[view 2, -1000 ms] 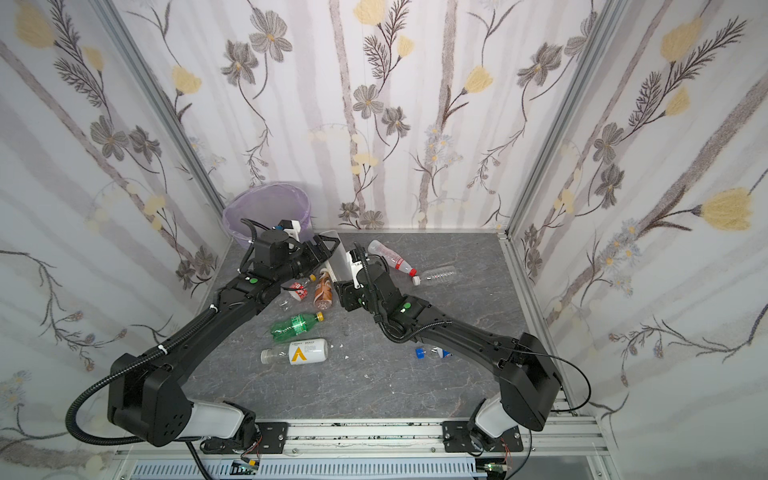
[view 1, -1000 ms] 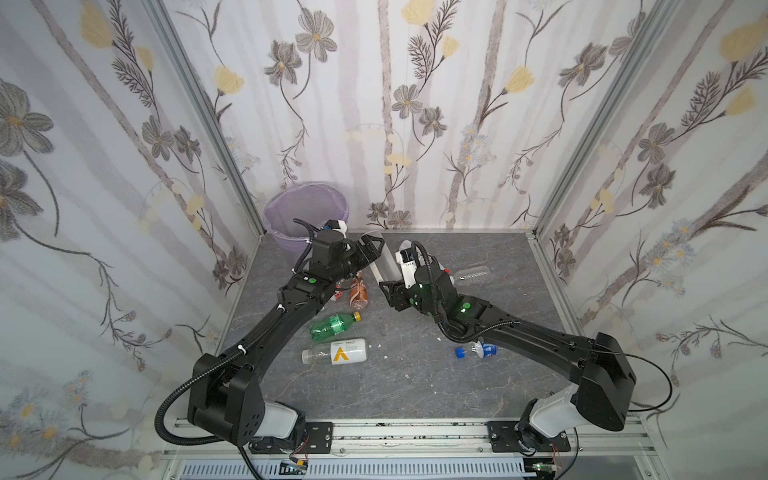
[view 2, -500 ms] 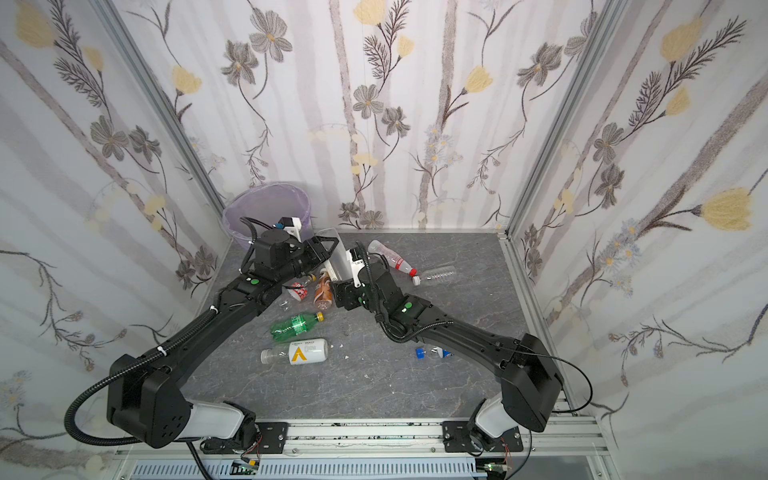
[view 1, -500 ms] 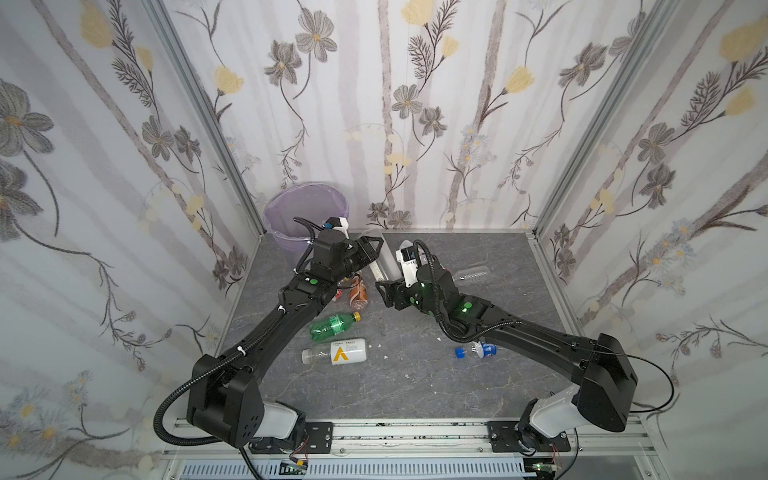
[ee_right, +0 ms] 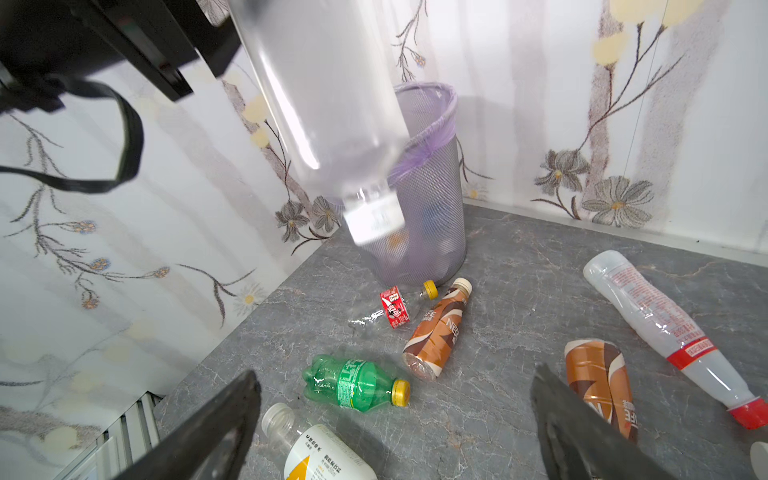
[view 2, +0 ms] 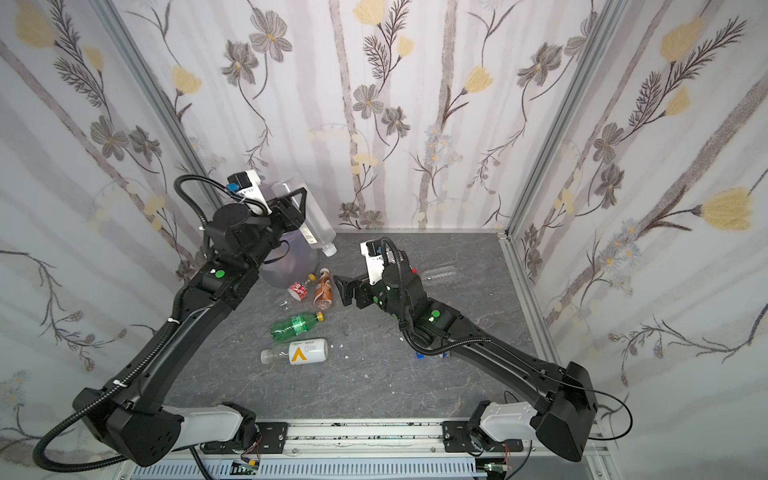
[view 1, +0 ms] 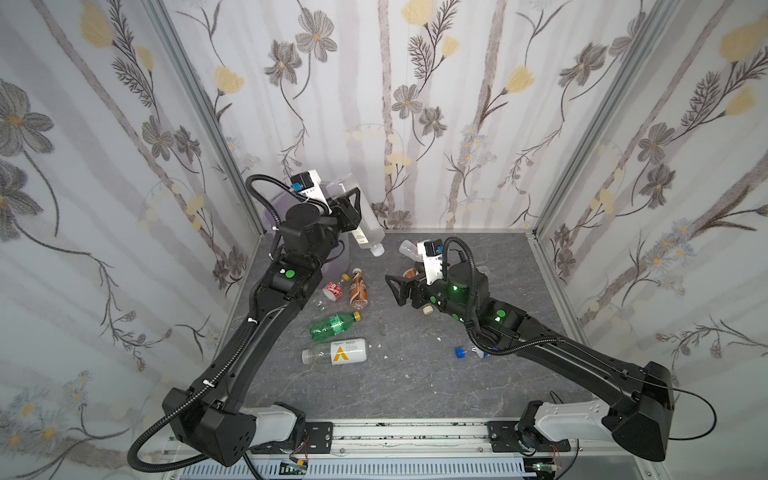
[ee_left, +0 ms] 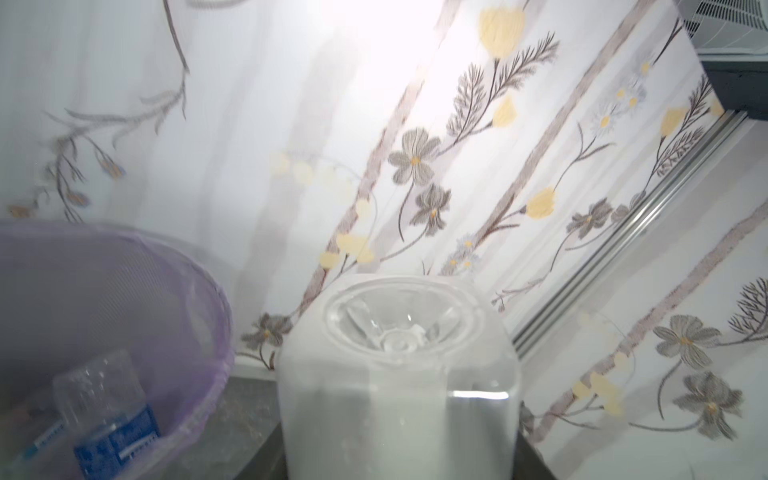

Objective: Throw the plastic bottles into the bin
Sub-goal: 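Carry the frosted bottle over the bin with the left gripper and release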

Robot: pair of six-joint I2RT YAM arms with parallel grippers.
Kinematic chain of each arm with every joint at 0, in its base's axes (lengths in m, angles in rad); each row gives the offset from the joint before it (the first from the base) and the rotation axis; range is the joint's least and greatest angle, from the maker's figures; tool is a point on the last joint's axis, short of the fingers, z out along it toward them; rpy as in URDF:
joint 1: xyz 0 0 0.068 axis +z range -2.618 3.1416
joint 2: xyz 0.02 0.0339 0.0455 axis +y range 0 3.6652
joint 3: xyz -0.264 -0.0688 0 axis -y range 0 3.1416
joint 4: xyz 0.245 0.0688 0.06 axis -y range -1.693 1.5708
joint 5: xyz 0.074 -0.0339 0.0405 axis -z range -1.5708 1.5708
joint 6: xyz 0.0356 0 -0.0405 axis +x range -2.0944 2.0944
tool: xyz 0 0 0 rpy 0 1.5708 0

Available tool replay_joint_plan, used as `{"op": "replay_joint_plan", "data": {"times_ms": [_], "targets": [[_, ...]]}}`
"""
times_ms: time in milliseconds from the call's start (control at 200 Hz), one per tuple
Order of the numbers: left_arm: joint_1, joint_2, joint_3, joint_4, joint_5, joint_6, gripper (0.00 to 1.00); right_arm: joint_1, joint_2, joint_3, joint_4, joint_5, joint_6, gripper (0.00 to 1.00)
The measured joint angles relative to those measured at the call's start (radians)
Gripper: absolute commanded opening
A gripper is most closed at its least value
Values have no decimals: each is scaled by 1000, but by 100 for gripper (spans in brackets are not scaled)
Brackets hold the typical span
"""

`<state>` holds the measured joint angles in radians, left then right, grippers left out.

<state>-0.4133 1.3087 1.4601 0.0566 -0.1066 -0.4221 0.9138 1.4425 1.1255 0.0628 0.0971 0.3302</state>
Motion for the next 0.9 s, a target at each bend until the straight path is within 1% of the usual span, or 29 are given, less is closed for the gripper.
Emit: {"op": "replay_joint_plan", "data": {"times_ms": [130,280,385,485,550,594,654,704,714,819,899], "targets": [[2,-2,84,38,-110,155,54,31,-1,52,0,-16,-45,100],[13,-5,112,122,-190,330,54,56,14,138,24,-20,-96,100],[42,17,161,164,-212,426,55,62,32,172,31,-20,-116,100],[100,65,217,210,-211,469,56,63,49,179,30,-19,-123,100],[149,114,243,237,-195,471,57,64,60,179,30,-19,-123,100],[188,156,252,245,-179,465,61,64,66,179,29,-19,-122,100],[227,220,269,234,-169,437,78,66,71,179,29,-19,-122,100],[251,283,290,196,-158,401,98,66,70,174,31,-20,-122,100],[253,292,292,187,-157,394,99,66,70,173,31,-20,-122,100],[260,377,310,52,-133,303,100,67,70,158,35,-19,-121,100],[251,379,312,-45,-124,247,100,67,69,145,36,-18,-121,100]]}}
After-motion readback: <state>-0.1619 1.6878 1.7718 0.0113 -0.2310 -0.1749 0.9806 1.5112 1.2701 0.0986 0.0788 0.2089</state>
